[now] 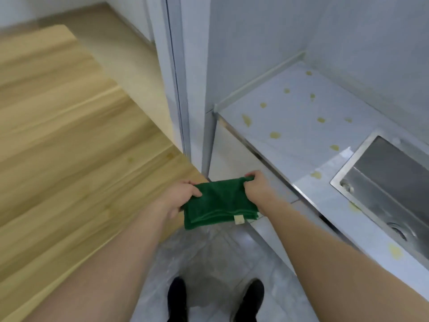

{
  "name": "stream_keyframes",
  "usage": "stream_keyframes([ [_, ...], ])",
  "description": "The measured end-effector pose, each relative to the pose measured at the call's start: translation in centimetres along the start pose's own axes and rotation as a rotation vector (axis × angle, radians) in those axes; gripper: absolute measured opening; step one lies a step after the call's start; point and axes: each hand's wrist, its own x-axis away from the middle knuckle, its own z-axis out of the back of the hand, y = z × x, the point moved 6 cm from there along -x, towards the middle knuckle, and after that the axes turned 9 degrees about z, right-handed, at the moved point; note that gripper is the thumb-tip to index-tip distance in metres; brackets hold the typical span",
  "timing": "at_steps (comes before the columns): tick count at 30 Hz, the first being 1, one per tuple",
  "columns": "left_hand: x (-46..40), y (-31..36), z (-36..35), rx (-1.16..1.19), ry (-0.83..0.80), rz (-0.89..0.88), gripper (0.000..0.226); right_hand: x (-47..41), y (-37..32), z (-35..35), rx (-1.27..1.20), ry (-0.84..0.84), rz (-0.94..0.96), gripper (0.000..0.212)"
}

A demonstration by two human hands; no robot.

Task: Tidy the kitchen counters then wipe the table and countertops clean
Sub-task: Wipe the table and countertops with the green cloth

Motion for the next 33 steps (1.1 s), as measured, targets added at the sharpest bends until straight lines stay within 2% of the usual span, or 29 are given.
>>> stream_keyframes([
  [7, -1.8, -2.1, 9.6, 0.201, 0.109, -0.009, 0.013, -2.3, -4.4, -9.3, 0.026, -0.071, 0.060, 0.028],
  [10, -0.7, -0.1, 12.4, 0.318, 0.183, -0.098, 0.011, -3.8, -6.5, -11.2, -0.034, -0.084, 0.099, 0.018],
  [12, 0.5, 1.8, 13.9, 0.294, 0.264, -0.211, 0.010, -4.8, -8.0, -11.7, -0.069, -0.079, 0.149, 0.014],
  [17, 2.5, 4.6, 14.3, -0.130, 0.595, -0.562, 0.010, -6.9, -9.8, -11.4, -0.077, -0.056, 0.207, 0.012],
  [19, 1.6, 3.9, 12.7, -0.302, 0.645, -0.632, 0.017, -7.2, -9.6, -11.5, 0.021, -0.091, 0.240, 0.024],
  [22, -2.6, 1.4, 9.7, -0.593, 0.491, -0.537, 0.022, -7.6, -8.4, -12.1, 0.328, -0.197, 0.324, 0.042],
  [24, -4.7, -0.1, 8.6, -0.661, 0.384, -0.462, 0.023, -7.9, -7.3, -13.0, 0.576, -0.313, 0.395, 0.052],
  [28, -6.7, 0.3, 8.7, -0.876, 0.593, -0.602, 0.047, -8.4, -4.9, -14.6, 1.006, -0.442, 0.499, 0.078],
  [31, -9.6, -0.2, 9.1, -1.108, 0.619, -0.474, 0.071, -8.7, -3.6, -15.4, 1.144, -0.496, 0.497, 0.091],
  [33, -11.5, -1.3, 9.8, -1.204, 0.628, -0.383, 0.076, -8.7, -3.2, -16.1, 1.211, -0.520, 0.515, 0.089],
])
